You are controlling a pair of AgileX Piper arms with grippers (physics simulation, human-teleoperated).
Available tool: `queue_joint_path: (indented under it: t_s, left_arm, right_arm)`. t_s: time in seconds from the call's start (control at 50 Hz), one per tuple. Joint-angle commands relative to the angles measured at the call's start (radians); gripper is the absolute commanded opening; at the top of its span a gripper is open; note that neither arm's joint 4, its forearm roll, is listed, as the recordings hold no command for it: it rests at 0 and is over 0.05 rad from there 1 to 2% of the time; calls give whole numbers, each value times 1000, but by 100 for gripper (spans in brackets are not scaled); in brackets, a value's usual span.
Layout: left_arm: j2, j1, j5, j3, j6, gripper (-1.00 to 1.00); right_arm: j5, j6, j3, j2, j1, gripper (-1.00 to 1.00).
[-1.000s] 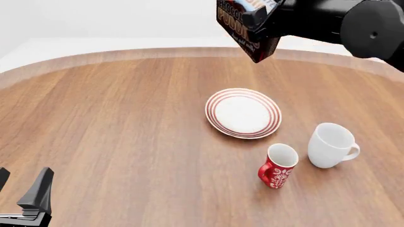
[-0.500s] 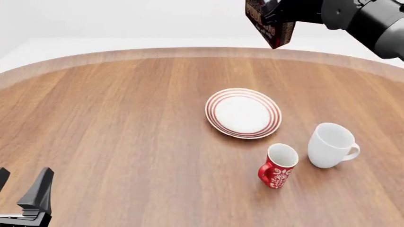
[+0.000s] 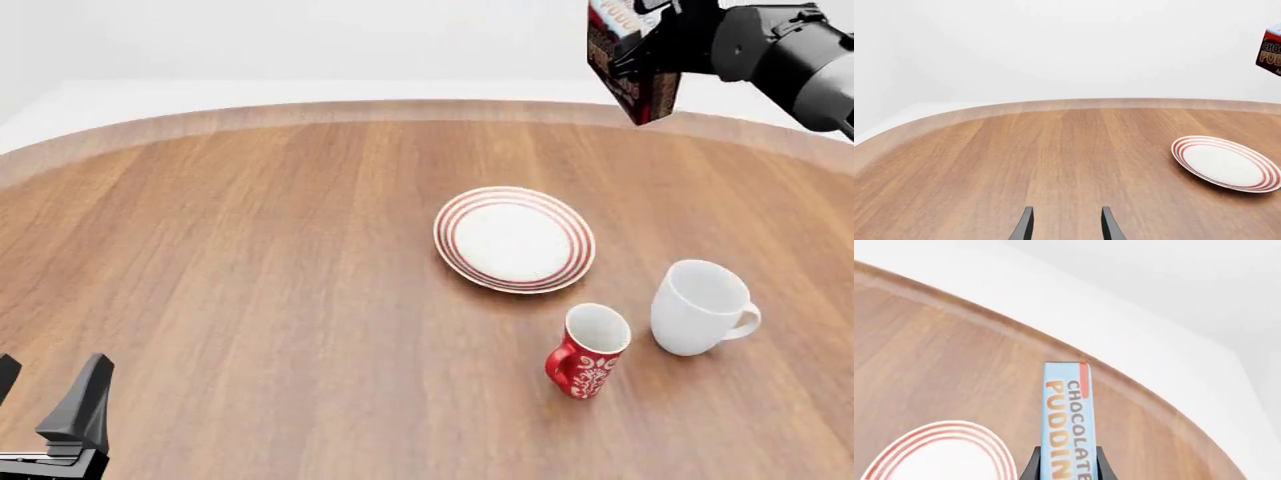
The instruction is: Put the chocolate pudding to the right of the plate.
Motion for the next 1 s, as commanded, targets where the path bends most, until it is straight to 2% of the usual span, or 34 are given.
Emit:
queue_joint_path:
  t_s: [0.02,0.16,0.3,0.44,0.66,0.74,1.0]
  left_arm:
    - [0,0,0,0,0,100]
    - [0,0,0,0,0,100]
    - [0,0,0,0,0,100]
    - [0,0,0,0,0,100]
    - [0,0,0,0,0,100]
    - [0,0,0,0,0,100]
    - [0,0,0,0,0,100]
  right_arm:
    - [-37,18,12,69,-90,-100]
    - [-92,-11,32,144,-135,-100]
    - [-111,-1,34,196,-156,-100]
    - [-154,-2,83,229,-176,-100]
    - [-225,-12,187,213,-204,-100]
    - [-249,-28,211,218,-215,-100]
    - [-299,-32,289,211,-236,-100]
